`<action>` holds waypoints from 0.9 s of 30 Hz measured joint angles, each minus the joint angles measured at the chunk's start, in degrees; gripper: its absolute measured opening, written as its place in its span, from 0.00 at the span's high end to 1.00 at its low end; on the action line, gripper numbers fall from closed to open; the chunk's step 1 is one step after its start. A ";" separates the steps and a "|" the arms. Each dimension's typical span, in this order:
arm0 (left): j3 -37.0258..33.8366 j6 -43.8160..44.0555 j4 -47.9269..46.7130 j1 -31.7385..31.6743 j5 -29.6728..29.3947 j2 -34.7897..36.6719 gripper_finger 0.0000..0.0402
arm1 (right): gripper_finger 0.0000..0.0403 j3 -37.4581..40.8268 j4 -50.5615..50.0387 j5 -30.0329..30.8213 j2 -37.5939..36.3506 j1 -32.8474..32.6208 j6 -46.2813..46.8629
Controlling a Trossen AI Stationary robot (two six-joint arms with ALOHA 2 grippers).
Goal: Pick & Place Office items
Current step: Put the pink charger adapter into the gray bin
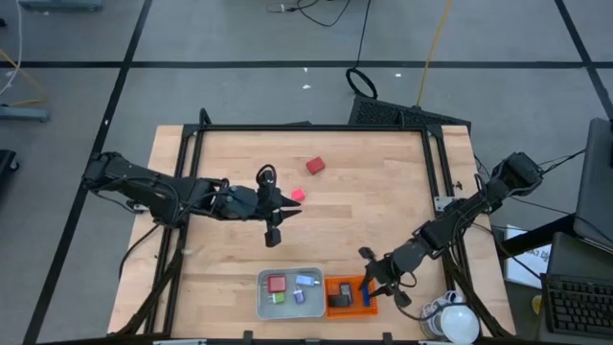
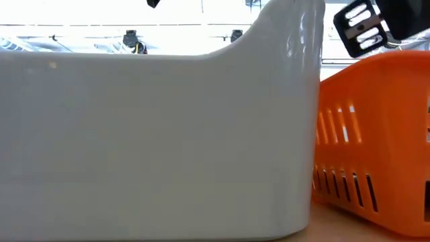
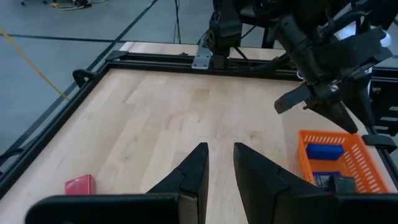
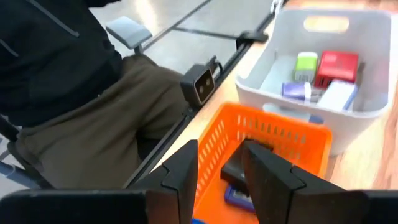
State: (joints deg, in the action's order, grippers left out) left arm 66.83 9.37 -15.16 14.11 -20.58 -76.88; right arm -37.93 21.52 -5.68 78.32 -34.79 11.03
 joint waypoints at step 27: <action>-0.04 16.90 -9.35 -8.66 -1.76 -18.58 0.60 | 0.69 0.00 3.58 -0.11 0.00 3.31 -1.42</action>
State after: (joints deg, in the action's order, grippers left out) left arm 66.78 26.27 -24.51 5.45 -22.34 -95.46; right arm -37.93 25.09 -5.78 78.32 -31.48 9.61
